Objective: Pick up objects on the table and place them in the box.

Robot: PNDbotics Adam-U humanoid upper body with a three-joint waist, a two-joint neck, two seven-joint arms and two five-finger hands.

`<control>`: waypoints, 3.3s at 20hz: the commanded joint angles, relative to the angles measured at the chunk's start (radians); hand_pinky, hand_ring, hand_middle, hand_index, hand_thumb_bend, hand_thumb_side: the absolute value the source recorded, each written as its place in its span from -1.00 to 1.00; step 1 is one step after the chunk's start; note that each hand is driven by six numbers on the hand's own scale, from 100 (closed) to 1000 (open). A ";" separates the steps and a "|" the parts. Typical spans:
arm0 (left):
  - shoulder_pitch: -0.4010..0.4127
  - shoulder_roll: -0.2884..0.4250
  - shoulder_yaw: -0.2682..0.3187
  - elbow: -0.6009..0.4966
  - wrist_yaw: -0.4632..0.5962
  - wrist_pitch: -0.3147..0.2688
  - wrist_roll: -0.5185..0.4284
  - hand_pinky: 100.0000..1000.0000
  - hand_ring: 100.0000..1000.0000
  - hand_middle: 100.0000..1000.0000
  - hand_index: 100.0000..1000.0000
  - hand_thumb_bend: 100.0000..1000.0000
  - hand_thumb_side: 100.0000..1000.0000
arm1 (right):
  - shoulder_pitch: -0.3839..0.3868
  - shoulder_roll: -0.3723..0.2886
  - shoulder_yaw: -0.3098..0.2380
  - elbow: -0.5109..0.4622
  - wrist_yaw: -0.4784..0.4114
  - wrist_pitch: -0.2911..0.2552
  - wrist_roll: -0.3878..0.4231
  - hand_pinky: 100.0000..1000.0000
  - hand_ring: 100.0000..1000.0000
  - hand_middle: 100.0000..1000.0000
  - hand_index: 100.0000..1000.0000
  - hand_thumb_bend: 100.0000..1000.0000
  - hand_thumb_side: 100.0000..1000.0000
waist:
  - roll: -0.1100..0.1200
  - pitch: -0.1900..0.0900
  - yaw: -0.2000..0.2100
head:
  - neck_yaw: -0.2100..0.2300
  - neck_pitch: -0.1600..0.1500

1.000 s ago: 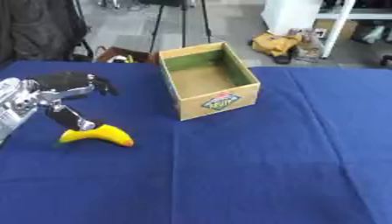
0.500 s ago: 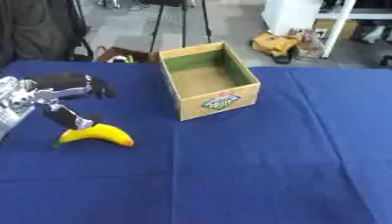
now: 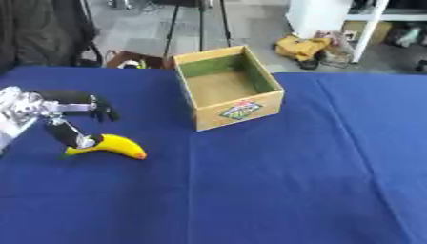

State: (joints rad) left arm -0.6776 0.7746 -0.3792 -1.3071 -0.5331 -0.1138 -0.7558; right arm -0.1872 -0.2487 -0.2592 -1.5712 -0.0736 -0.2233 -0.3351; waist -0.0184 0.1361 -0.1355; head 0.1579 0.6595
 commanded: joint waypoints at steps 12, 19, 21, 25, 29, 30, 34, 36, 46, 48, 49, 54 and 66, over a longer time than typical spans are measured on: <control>-0.086 -0.071 -0.036 0.193 -0.131 -0.023 0.051 0.58 0.52 0.54 0.76 -0.71 -1.00 | -0.006 -0.027 -0.007 -0.008 -0.005 -0.001 0.001 0.39 0.28 0.28 0.48 -1.00 0.32 | 0.000 -0.017 -0.001 | 0.007 0.010; -0.095 -0.100 -0.039 0.241 -0.175 -0.061 0.062 0.56 0.50 0.51 0.74 -0.69 -1.00 | -0.007 -0.026 -0.007 -0.009 -0.006 -0.002 0.001 0.39 0.28 0.28 0.48 -1.00 0.32 | -0.001 -0.016 -0.002 | 0.008 0.011; -0.095 -0.101 -0.040 0.245 -0.177 -0.067 0.061 0.51 0.45 0.47 0.73 -0.71 -1.00 | -0.007 -0.026 -0.007 -0.009 -0.006 -0.002 0.001 0.39 0.28 0.28 0.48 -1.00 0.32 | 0.000 -0.016 -0.002 | 0.008 0.011; -0.094 -0.101 -0.040 0.245 -0.174 -0.071 0.063 0.42 0.35 0.38 0.68 -0.76 -1.00 | -0.007 -0.026 -0.008 -0.008 -0.006 -0.001 0.001 0.39 0.28 0.28 0.48 -1.00 0.32 | 0.000 -0.016 -0.002 | 0.009 0.011; -0.093 -0.099 -0.041 0.242 -0.171 -0.072 0.059 0.28 0.26 0.29 0.60 -0.83 -1.00 | -0.007 -0.026 -0.008 -0.008 -0.005 -0.001 0.001 0.39 0.28 0.28 0.48 -1.00 0.32 | 0.000 -0.016 -0.002 | 0.009 0.011; -0.093 -0.099 -0.041 0.241 -0.171 -0.072 0.058 0.24 0.23 0.26 0.58 -0.86 -1.00 | -0.007 -0.026 -0.008 -0.008 -0.005 -0.001 0.001 0.39 0.28 0.28 0.48 -1.00 0.32 | 0.000 -0.016 -0.002 | 0.009 0.012; -0.094 -0.097 -0.039 0.236 -0.181 -0.076 0.061 0.10 0.10 0.11 0.46 -1.00 -1.00 | -0.006 -0.027 -0.008 -0.008 -0.005 -0.001 0.001 0.39 0.28 0.28 0.48 -1.00 0.32 | -0.001 -0.017 -0.001 | 0.010 0.012; -0.096 -0.095 -0.034 0.229 -0.187 -0.076 0.068 0.06 0.06 0.07 0.41 -1.00 -1.00 | -0.006 -0.027 -0.008 -0.008 -0.005 -0.001 0.001 0.39 0.28 0.28 0.48 -1.00 0.32 | -0.001 -0.017 -0.001 | 0.010 0.012; -0.124 -0.082 -0.010 0.183 -0.193 -0.068 0.087 0.04 0.03 0.03 0.36 -1.00 -1.00 | -0.005 -0.028 -0.008 -0.008 -0.005 -0.001 0.000 0.39 0.28 0.27 0.48 -1.00 0.32 | 0.000 -0.018 0.000 | 0.010 0.012; -0.128 -0.080 -0.011 0.180 -0.194 -0.070 0.083 0.04 0.03 0.02 0.36 -1.00 -1.00 | -0.005 -0.028 -0.008 -0.007 -0.005 -0.001 0.001 0.39 0.28 0.27 0.48 -1.00 0.32 | 0.000 -0.018 -0.001 | 0.010 0.012; -0.130 -0.079 -0.011 0.179 -0.194 -0.071 0.081 0.04 0.03 0.02 0.36 -1.00 -1.00 | -0.005 -0.028 -0.008 -0.007 -0.005 -0.001 0.001 0.39 0.28 0.27 0.48 -1.00 0.32 | 0.000 -0.018 -0.001 | 0.010 0.013; -0.157 -0.074 -0.005 0.172 -0.190 -0.080 0.071 0.04 0.03 0.02 0.35 -1.00 -1.00 | -0.004 -0.029 -0.007 -0.006 -0.006 -0.001 0.002 0.39 0.28 0.27 0.48 -1.00 0.31 | -0.002 -0.018 -0.002 | 0.013 0.012; -0.326 -0.152 0.052 0.276 -0.352 -0.150 0.142 0.08 0.05 0.02 0.32 -1.00 -1.00 | -0.007 -0.024 -0.002 -0.001 -0.011 -0.002 0.009 0.39 0.28 0.27 0.48 -1.00 0.32 | -0.013 -0.009 -0.018 | 0.018 -0.007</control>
State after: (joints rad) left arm -0.9752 0.6195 -0.3501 -1.0407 -0.8612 -0.2513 -0.6271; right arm -0.1847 -0.2488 -0.2583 -1.5651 -0.0774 -0.2238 -0.3299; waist -0.0327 0.1394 -0.1552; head 0.1741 0.6626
